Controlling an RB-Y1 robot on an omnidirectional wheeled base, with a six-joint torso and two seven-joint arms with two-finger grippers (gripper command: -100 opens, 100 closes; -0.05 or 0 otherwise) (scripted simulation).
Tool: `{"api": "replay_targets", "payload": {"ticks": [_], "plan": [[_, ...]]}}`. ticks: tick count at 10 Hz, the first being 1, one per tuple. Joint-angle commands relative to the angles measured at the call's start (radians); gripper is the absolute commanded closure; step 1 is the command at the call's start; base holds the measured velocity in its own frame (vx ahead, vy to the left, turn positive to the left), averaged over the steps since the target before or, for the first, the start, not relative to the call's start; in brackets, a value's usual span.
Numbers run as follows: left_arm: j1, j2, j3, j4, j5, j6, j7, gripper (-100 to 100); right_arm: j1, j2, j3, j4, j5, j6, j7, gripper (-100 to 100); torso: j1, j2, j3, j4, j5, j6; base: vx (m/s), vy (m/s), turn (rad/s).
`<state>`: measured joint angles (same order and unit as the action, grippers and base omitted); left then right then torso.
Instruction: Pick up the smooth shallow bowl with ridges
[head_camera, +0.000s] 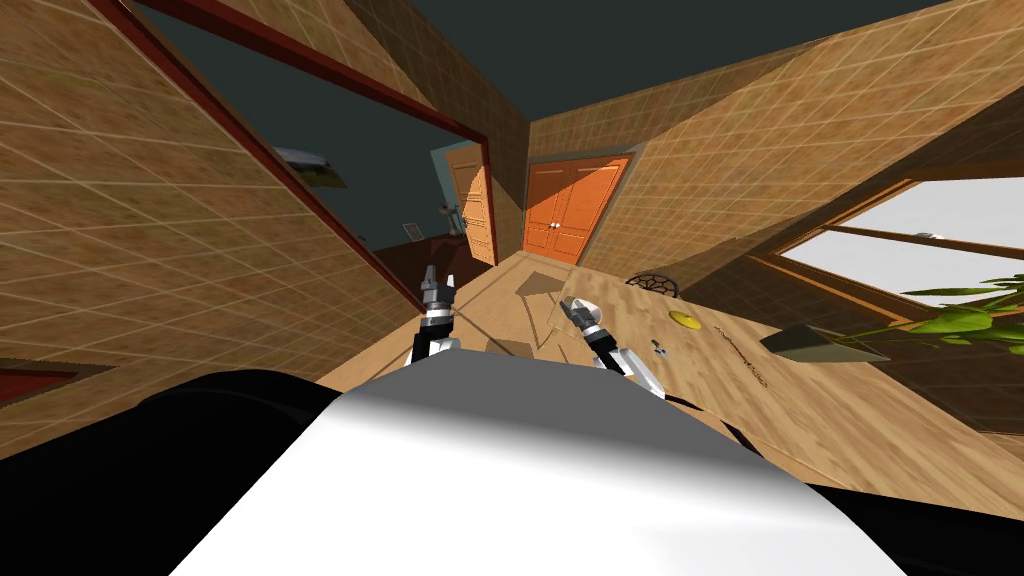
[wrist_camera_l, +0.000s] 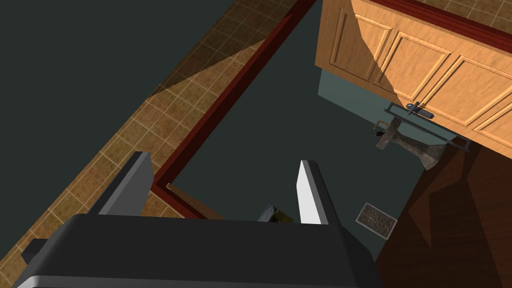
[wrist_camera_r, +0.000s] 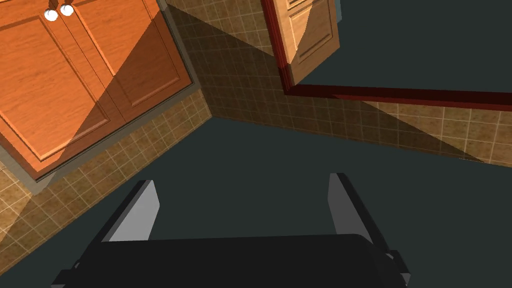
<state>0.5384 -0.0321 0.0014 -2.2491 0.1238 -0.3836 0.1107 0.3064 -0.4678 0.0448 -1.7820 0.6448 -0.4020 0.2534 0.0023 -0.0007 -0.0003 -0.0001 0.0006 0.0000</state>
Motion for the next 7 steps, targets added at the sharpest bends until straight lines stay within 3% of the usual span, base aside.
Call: {"api": "replay_targets", "payload": {"ticks": [1, 2, 3, 4, 7], "plan": [[0.0, 0.0, 0.0, 0.0, 0.0, 0.0, 0.0, 0, -0.007, -0.012, 0.013, 0.01, 0.032, 0.025, 0.014, -100, 0.0, 0.0, 0.0, 0.0, 0.0, 0.0, 0.007, 0.034, 0.019], [0.0, 0.0, 0.0, 0.0, 0.0, 0.0, 0.0, 0, -0.02, -0.041, 0.017, 0.059, 0.071, 0.041, 0.04, -100, 0.0, 0.0, 0.0, 0.0, 0.0, 0.0, 0.01, 0.045, 0.054], [0.0, 0.0, 0.0, 0.0, 0.0, 0.0, 0.0, 0, -0.02, -0.041, 0.017, 0.059, 0.077, 0.041, 0.04, -100, 0.0, 0.0, 0.0, 0.0, 0.0, 0.0, 0.009, 0.039, 0.024], [0.0, 0.0, 0.0, 0.0, 0.0, 0.0, 0.0, 0, -0.032, -0.07, 0.02, 0.1, 0.119, 0.056, 0.065, -100, 0.0, 0.0, 0.0, 0.0, 0.0, 0.0, 0.014, 0.041, 0.06], [0.0, 0.0, 0.0, 0.0, 0.0, 0.0, 0.0, 0, -0.043, -0.098, 0.022, 0.161, 0.165, 0.072, 0.09, -100, 0.001, -0.001, 0.0, 0.0, 0.0, 0.0, 0.013, 0.043, 0.042]]}}
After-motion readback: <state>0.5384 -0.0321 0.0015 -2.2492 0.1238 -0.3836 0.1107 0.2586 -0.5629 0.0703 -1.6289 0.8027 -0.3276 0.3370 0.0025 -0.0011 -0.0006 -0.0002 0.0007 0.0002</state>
